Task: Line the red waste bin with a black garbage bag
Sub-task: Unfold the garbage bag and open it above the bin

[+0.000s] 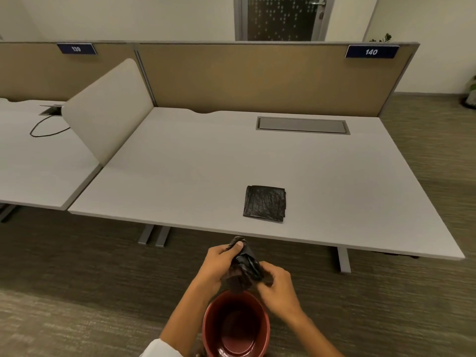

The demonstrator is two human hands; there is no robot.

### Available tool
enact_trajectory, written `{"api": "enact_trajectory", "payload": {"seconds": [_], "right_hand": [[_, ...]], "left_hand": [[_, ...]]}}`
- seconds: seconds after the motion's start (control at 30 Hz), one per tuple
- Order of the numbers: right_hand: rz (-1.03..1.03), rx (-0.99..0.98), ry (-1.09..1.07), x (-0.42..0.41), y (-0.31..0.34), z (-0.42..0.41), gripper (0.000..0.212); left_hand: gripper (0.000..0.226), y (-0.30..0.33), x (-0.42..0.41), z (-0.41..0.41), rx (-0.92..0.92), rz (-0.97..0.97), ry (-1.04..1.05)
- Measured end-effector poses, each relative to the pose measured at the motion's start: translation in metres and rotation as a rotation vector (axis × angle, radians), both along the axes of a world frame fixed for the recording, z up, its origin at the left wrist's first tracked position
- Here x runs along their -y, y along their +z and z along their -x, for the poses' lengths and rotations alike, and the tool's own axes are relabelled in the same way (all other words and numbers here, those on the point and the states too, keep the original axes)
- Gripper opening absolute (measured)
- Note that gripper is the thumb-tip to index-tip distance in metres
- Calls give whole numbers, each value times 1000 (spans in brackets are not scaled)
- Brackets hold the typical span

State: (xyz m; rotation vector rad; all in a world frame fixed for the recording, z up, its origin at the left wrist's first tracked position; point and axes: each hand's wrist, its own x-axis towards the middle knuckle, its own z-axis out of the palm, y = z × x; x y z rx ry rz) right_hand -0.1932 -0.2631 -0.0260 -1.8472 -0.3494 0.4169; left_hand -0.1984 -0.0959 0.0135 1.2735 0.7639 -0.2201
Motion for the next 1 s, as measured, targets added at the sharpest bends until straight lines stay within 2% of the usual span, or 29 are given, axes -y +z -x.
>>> {"api": "enact_trajectory", "payload": {"seconds": [0.2,0.4,0.5,0.6,0.67,0.8,0.9,1.0], "right_hand": [[-52,-62,-42,3,5,0,21],[-49,-82,-101,-2,7,-5,18],[-20,-92,-156,-8,6,-8,22],[-41,-100,-181,-13,3,-11,17],[-56,-108,-198,-16,1,-12,19],[-37,-128,-227,-24,-4,-13,27],[0,-122,-245,-27,-8,-14,23],[72,-80,-321,-29,-6,-9,34]], "left_hand": [[31,-4,-16,19,172,53,-303],[49,-4,-42,16,245,-49,-489],[40,-3,-51,12,224,-199,-566],[24,-3,-55,11,238,-379,-682],[11,-4,-53,11,224,-442,-691],[16,-11,-50,10,185,-544,-612],[19,-15,-49,10,161,-527,-581],[26,-16,-48,11,164,-482,-524]]}}
